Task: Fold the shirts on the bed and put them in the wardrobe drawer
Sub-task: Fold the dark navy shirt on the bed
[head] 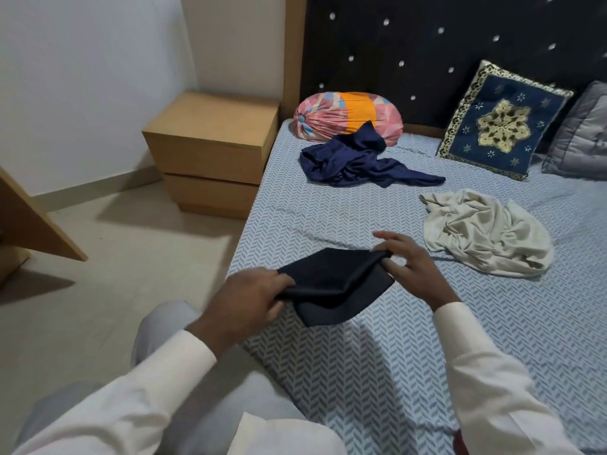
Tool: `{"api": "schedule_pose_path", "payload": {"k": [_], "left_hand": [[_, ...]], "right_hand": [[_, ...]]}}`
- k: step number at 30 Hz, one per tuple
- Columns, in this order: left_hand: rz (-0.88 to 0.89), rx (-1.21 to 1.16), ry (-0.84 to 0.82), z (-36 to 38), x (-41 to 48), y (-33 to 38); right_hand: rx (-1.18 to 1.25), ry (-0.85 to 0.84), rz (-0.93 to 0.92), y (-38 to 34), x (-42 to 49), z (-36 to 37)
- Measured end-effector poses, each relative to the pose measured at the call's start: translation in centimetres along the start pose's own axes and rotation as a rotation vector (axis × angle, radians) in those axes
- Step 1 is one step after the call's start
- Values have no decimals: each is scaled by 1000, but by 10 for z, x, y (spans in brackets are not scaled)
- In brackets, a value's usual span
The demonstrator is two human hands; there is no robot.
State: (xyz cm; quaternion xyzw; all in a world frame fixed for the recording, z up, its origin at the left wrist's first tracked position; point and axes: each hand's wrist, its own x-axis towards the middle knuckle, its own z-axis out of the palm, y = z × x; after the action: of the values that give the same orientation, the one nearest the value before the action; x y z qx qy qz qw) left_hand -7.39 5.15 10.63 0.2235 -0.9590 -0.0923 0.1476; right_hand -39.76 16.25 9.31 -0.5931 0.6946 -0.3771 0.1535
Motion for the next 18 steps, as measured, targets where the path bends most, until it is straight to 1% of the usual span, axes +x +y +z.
{"api": "schedule_pose_path", "payload": {"k": [3, 5, 7, 10, 12, 14, 15, 16, 17, 18], "left_hand": [[-60, -279, 127, -54, -7, -8], [-109, -499, 181, -73, -7, -7], [-185, -694, 172, -77, -2, -7], [-289, -968, 89, -67, 15, -9], [-397, -1068, 102, -50, 37, -12], [-540, -1139, 145, -13, 63, -26], [-636, -1140, 132, 10, 73, -36], [-751, -1099, 59, 39, 78, -50], [-849, -1023, -60, 77, 80, -69], [-918, -916, -194, 109, 74, -80]], "right_hand": [[252, 9, 4, -38, -19, -33], [417, 27, -3, -59, -34, -48], [533, 70, 5, -70, -44, -54], [556, 64, 90, -64, -46, -49], [569, 69, 214, -49, -37, -40], [559, 168, 387, -22, -20, -23], [566, 225, 506, -5, -12, -10], [572, 256, 652, 12, -7, 3], [556, 239, 798, 27, -5, 19], [474, 154, 916, 42, -9, 38]]}}
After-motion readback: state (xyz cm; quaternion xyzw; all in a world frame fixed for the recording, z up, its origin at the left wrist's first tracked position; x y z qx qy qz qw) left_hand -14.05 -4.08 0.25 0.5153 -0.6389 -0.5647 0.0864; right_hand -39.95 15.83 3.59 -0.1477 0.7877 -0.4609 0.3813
